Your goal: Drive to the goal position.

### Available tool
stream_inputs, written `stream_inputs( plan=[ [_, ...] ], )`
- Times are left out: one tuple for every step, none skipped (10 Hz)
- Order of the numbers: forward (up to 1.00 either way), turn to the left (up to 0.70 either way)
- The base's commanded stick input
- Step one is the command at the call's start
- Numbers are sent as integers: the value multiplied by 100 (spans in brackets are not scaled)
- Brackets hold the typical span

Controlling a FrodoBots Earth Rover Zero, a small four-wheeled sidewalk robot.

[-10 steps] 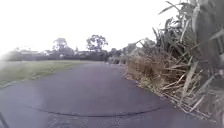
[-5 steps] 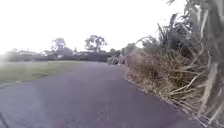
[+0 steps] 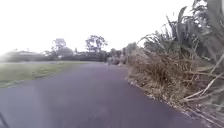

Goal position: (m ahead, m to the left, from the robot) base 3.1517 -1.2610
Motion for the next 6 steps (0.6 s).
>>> stream_inputs(
  plan=[
    [70,14],
    [70,14],
    [70,14],
    [70,10],
    [70,5],
    [70,0]
  ],
)
